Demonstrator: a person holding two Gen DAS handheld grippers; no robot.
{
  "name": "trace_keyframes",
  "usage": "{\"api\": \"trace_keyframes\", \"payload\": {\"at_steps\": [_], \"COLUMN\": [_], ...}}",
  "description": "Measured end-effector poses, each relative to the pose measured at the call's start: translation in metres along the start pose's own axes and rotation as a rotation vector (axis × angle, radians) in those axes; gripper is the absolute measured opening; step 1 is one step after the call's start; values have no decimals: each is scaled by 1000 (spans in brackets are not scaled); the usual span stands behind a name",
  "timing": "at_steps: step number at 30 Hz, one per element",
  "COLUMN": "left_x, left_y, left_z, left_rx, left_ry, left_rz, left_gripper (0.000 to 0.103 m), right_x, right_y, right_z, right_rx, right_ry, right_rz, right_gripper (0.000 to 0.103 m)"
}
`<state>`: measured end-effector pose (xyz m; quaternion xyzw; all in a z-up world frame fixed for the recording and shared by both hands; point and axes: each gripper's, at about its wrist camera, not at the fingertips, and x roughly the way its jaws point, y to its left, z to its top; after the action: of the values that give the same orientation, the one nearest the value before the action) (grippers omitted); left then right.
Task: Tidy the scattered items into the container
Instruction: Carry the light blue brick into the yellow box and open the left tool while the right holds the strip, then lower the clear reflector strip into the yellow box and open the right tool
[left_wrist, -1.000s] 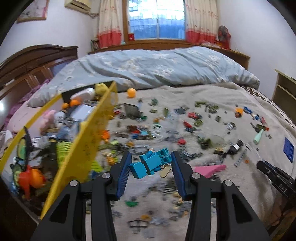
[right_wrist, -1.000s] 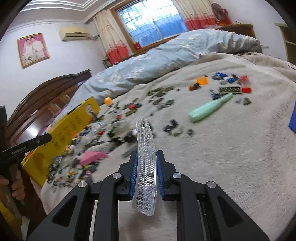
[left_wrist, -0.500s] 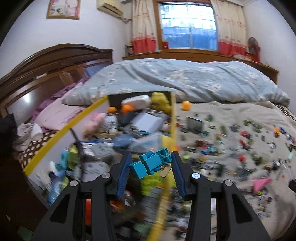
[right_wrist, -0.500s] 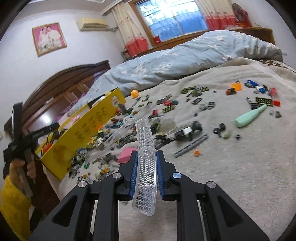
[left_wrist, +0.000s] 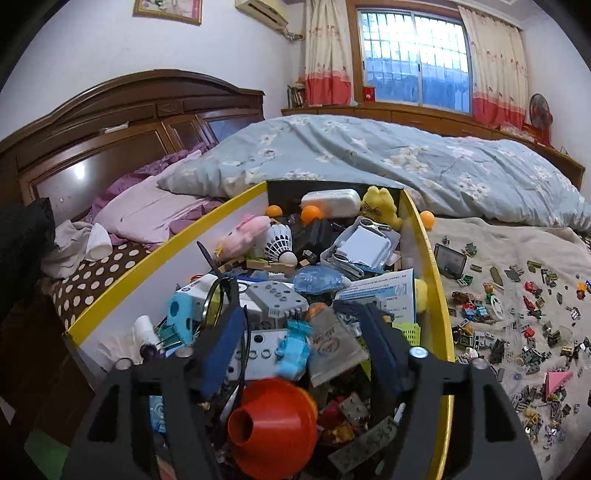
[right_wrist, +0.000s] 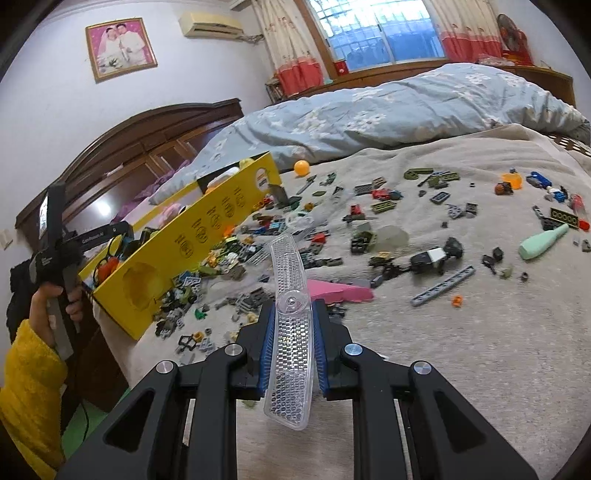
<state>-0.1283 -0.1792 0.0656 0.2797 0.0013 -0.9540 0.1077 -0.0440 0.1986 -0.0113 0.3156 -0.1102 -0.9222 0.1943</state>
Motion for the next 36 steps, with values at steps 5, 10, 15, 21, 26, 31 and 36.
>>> {"api": "trace_keyframes", "payload": {"at_steps": [5, 10, 15, 21, 26, 31, 36], "left_x": [-3, 3, 12, 17, 16, 15, 13], "left_y": [0, 5, 18, 26, 25, 25, 25], "left_z": [-10, -15, -20, -26, -26, -27, -27], "left_rx": [-12, -49, -128, -203, -208, -212, -215], "left_ry": [-6, 2, 29, 29, 18, 5, -7], "left_rz": [-9, -21, -51, -76, -69, -72, -76], "left_gripper": [74, 74, 74, 76, 76, 76, 76], "right_x": [15, 36, 60, 99, 129, 166, 199], "right_y": [25, 55, 82, 106, 130, 157, 177], "right_z": [9, 26, 48, 73, 99, 122, 137], "right_rx": [-62, -116, -158, -159, -183, -237, -268], "right_ry": [22, 42, 46, 63, 65, 78, 89], "right_rz": [41, 99, 143, 184, 214, 225, 224], "right_gripper": [20, 20, 20, 20, 20, 20, 20]}}
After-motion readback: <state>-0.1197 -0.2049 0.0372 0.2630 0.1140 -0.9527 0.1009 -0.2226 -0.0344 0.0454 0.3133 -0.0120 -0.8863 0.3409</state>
